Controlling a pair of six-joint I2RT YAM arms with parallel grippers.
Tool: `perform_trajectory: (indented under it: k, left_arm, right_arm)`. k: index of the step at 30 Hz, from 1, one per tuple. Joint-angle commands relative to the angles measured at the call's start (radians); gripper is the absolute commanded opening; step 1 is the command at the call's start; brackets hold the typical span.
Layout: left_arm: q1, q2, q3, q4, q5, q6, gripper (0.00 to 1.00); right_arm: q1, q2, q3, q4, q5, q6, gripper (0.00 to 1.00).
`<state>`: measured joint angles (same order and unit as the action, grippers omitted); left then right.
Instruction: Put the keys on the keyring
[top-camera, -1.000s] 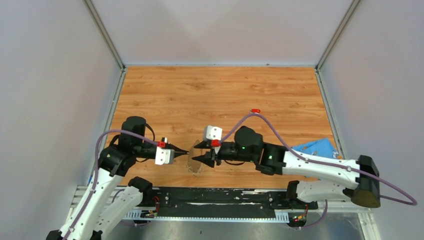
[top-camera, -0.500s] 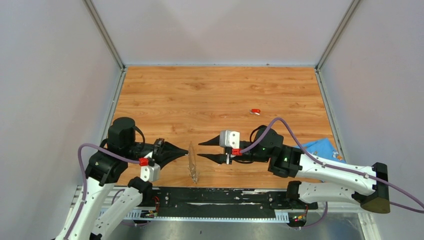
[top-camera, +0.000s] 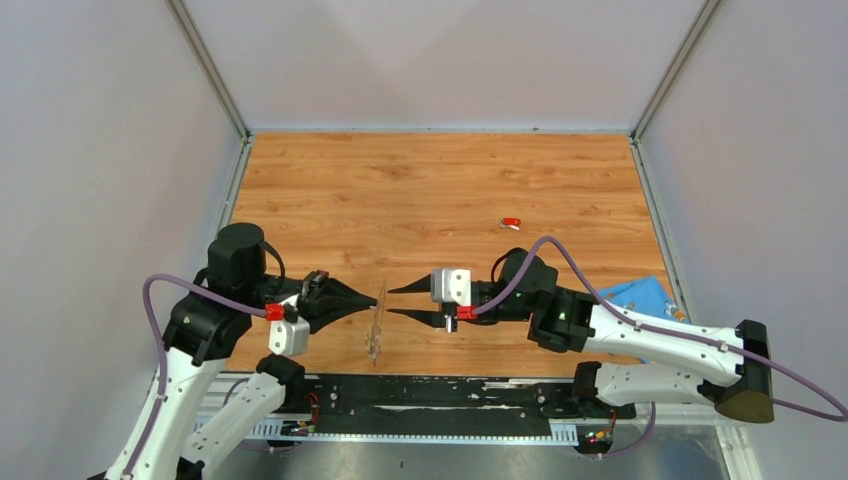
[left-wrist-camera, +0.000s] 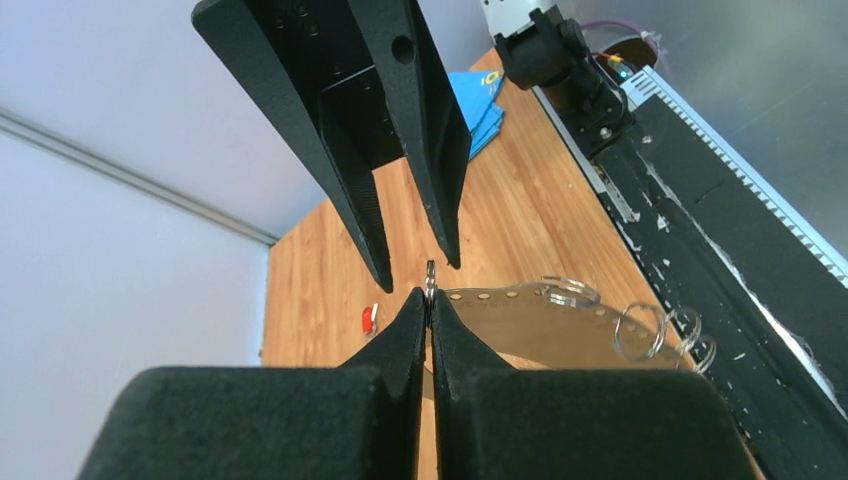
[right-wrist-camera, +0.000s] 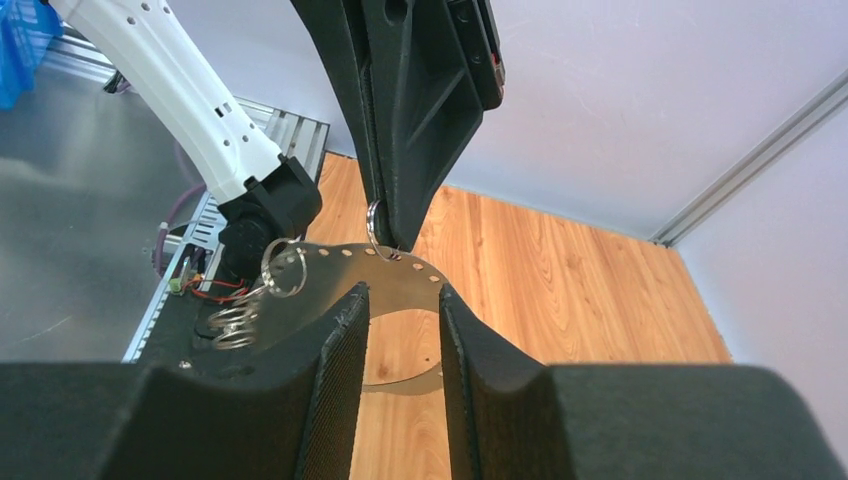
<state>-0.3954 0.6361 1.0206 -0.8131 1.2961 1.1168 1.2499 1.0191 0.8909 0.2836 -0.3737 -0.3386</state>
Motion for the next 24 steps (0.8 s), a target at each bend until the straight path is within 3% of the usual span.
perform_trajectory:
  k: [1,7,14,24]
  left_arm:
    - [-0.007,0.009,0.033,0.019,0.045,-0.027,0.00]
    - [-0.007,0.017,0.034,0.019,0.043,-0.047,0.00]
    - [-0.007,0.015,0.033,0.020,0.030,-0.052,0.00]
    - [-0.007,0.004,0.032,0.023,0.026,-0.058,0.00]
  right_arm:
    - [0.013,0.007,0.036,0.071,-0.020,-0.034,0.33]
    - [0.018,0.026,0.052,0.086,-0.029,-0.022,0.25]
    - [0.020,0.046,0.061,0.073,-0.066,-0.015,0.24]
    - [0.020,0.030,0.062,0.022,-0.085,-0.034,0.34]
